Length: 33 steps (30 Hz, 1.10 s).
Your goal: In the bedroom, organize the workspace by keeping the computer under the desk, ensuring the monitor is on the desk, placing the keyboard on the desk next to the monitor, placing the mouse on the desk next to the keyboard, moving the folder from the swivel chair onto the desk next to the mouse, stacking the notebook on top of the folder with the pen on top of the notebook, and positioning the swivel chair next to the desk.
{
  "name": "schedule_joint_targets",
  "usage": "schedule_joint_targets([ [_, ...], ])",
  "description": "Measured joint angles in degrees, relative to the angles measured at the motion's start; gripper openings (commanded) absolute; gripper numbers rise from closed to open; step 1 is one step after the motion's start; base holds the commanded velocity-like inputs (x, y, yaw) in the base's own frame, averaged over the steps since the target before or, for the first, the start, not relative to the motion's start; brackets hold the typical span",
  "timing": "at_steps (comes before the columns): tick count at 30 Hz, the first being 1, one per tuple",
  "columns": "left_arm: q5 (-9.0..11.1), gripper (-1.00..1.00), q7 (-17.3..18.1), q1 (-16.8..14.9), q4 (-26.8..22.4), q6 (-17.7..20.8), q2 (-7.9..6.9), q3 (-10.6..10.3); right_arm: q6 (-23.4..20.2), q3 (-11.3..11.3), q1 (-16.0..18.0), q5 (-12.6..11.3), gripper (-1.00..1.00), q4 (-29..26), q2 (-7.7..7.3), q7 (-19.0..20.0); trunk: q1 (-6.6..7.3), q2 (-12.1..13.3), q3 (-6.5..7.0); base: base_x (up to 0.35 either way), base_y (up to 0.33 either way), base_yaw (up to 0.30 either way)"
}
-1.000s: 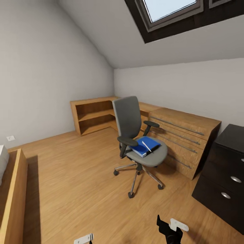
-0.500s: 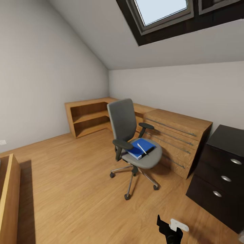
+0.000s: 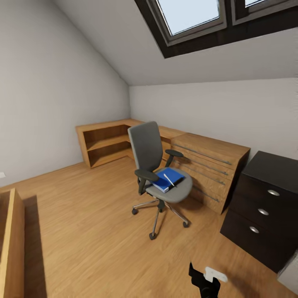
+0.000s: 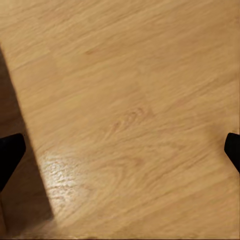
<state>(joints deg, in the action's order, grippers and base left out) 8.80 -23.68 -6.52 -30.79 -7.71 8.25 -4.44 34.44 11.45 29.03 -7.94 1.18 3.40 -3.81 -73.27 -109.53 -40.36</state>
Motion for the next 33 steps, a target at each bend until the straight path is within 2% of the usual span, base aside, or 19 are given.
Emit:
schedule_joint_targets([
  [17,0.00,1.00,-0.03,-0.03,0.00,-0.03,-0.15,0.05,0.08,-0.02,0.00,-0.32,1.00,0.01,-0.02,-0.09,3.73,6.82,2.17,-0.334,0.004,0.000],
  [33,-0.01,1.00,-0.38,-0.02,-0.67,-0.17,-0.51,0.11,-0.01,0.09,0.00,-0.36,1.00,-0.01,-0.15,-0.09,7.25,13.24,3.60,-0.335,0.090,0.000],
])
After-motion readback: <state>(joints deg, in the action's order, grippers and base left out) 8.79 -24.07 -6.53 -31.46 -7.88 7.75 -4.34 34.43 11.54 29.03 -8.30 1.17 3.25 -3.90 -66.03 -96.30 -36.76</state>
